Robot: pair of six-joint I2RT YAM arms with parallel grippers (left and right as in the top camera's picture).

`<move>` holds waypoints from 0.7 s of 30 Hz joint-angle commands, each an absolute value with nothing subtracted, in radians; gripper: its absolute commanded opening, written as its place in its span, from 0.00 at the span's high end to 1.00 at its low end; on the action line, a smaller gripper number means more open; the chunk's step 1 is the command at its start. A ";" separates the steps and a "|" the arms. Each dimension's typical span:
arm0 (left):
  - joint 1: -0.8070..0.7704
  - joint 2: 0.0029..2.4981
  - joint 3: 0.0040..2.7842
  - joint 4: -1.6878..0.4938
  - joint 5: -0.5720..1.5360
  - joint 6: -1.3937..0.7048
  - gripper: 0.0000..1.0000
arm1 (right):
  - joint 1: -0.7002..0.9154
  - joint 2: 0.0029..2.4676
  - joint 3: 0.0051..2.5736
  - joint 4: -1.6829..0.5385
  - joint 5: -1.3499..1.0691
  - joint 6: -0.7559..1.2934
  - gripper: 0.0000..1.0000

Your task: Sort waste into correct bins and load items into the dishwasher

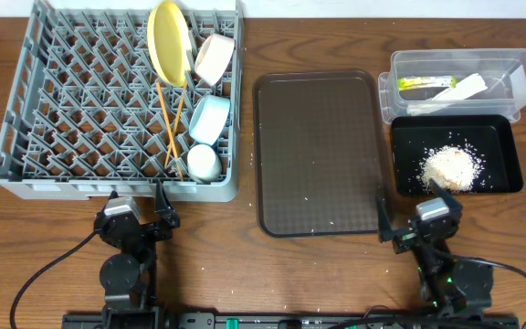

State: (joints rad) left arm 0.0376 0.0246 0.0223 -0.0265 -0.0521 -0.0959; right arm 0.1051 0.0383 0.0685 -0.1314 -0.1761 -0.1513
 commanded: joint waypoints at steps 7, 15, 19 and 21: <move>0.042 0.024 0.004 -0.067 -0.071 -0.083 0.12 | 0.119 0.005 0.022 -0.094 -0.192 -0.134 0.01; 0.042 0.024 0.004 -0.067 -0.071 -0.083 0.12 | 0.119 0.006 0.006 -0.057 -0.192 -0.135 0.01; 0.042 0.024 0.004 -0.067 -0.071 -0.083 0.12 | 0.119 0.006 0.006 -0.057 -0.192 -0.135 0.01; 0.042 0.024 0.004 -0.067 -0.071 -0.083 0.11 | 0.119 0.006 0.006 -0.057 -0.192 -0.135 0.01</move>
